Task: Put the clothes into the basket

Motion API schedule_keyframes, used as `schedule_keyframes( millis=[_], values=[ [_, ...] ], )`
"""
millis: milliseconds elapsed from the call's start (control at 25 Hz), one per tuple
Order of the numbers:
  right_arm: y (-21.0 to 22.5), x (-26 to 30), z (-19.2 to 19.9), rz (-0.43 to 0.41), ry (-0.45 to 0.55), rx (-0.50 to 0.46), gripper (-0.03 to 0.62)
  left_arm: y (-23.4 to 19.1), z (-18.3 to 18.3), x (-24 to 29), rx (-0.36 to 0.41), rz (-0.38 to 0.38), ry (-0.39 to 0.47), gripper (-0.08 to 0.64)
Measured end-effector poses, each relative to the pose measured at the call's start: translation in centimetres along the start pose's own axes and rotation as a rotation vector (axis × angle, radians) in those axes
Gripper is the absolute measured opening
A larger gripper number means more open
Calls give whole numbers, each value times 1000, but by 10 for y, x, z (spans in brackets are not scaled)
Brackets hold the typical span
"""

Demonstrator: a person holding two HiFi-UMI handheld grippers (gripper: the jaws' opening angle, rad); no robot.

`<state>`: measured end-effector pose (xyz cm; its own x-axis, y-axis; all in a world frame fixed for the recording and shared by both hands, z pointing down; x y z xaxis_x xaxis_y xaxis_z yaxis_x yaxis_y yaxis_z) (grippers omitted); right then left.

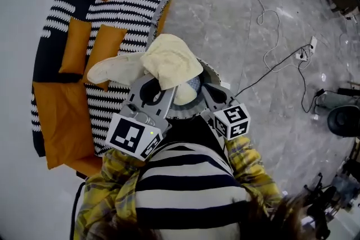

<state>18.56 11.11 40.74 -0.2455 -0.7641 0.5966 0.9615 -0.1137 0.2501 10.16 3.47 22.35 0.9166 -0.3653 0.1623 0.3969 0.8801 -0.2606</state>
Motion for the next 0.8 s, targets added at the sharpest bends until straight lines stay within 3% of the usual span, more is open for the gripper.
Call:
schedule_keyframes(
  millis=[360, 560, 800],
  values=[
    [26, -23, 12, 64, 4, 40, 29, 47, 23, 34, -46, 145, -43, 41],
    [32, -25, 22, 75, -9, 53, 29, 49, 52, 42, -75, 163, -99, 43],
    [35, -24, 34, 72, -31, 61, 29, 43, 114, 45, -86, 161, -233, 43]
  ],
)
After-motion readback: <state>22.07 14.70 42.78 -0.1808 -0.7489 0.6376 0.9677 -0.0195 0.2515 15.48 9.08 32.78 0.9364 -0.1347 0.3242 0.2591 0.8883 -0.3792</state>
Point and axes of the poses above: the fingertips, and each gripper's own axes: x forward along the fingers, y to its right, z out of its underside, the point moved 1 cm from there along -x, backward along the fingers, and after that the axes turned 5 degrees about z, right-handed, at the moved point
